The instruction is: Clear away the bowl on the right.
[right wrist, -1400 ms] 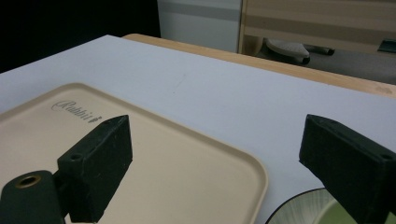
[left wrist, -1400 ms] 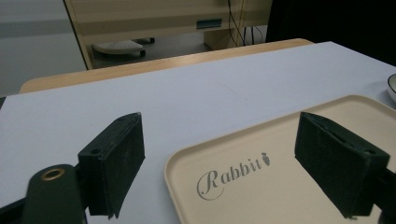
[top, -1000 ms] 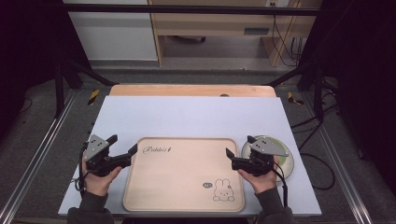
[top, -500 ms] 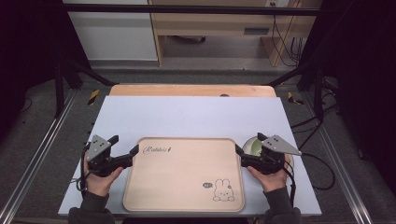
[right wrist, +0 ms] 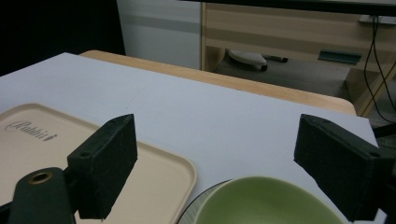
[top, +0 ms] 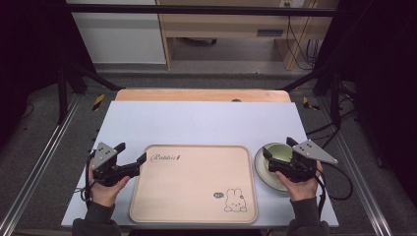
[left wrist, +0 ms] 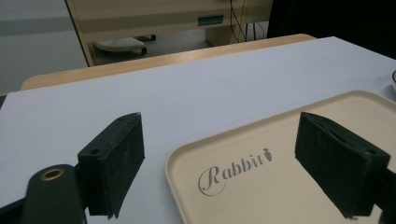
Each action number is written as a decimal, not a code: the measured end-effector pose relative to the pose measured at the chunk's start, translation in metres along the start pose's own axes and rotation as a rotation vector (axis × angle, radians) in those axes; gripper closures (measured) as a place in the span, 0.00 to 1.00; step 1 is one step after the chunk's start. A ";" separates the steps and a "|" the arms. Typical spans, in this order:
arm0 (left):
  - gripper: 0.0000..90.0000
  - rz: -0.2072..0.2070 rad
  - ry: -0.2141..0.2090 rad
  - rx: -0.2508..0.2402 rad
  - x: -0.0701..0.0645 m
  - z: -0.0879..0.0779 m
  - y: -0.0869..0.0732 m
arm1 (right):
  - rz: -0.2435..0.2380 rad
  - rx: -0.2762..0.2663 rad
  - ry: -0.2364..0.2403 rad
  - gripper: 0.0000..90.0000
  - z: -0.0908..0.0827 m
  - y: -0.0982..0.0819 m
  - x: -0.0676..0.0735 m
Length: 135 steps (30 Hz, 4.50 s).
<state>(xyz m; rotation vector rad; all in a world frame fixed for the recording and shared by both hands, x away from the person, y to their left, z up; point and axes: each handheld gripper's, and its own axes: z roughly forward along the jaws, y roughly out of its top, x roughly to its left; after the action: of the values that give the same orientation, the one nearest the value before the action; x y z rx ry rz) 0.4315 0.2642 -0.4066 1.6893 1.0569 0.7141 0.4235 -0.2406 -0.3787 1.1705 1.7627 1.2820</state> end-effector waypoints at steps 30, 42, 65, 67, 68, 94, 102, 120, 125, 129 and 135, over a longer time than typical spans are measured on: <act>0.17 0.004 -0.002 0.005 0.000 0.001 0.000 | 0.059 0.129 -0.083 0.21 0.005 -0.013 -0.031; 0.17 0.005 -0.002 0.005 0.000 0.001 0.000 | 0.086 0.195 -0.140 0.26 0.009 -0.023 -0.044; 0.18 0.006 -0.011 0.009 -0.001 0.002 -0.001 | 0.147 0.340 -0.192 0.36 0.022 -0.044 -0.063; 0.18 0.006 -0.010 0.008 -0.001 0.002 -0.001 | 0.141 0.356 -0.193 0.38 0.023 -0.045 -0.064; 0.18 0.006 -0.011 0.008 -0.001 0.002 -0.001 | 0.141 0.356 -0.193 0.38 0.023 -0.045 -0.064; 0.18 0.017 -0.016 0.016 -0.004 0.004 -0.001 | 0.245 0.492 -0.171 0.70 0.031 -0.058 -0.076; 0.18 0.018 -0.017 0.020 -0.004 0.004 -0.001 | 0.264 0.517 -0.168 0.77 0.031 -0.059 -0.078; 0.18 0.020 -0.016 0.025 -0.005 0.005 -0.002 | 0.311 0.563 -0.184 0.88 0.034 -0.060 -0.082; 0.18 0.019 -0.015 0.024 -0.004 0.005 -0.002 | 0.325 0.560 -0.199 0.91 0.035 -0.059 -0.082; 0.18 0.018 -0.014 0.024 -0.004 0.005 -0.002 | 0.362 0.561 -0.198 0.92 0.035 -0.058 -0.082; 0.18 0.018 -0.014 0.022 -0.004 0.005 -0.002 | 0.368 0.563 -0.191 0.92 0.035 -0.058 -0.083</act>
<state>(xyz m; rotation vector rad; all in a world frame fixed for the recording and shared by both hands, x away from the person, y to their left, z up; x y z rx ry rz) 0.4333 0.2584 -0.4097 1.7226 1.0444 0.7033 0.4699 -0.3115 -0.4443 1.9359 1.8759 0.8339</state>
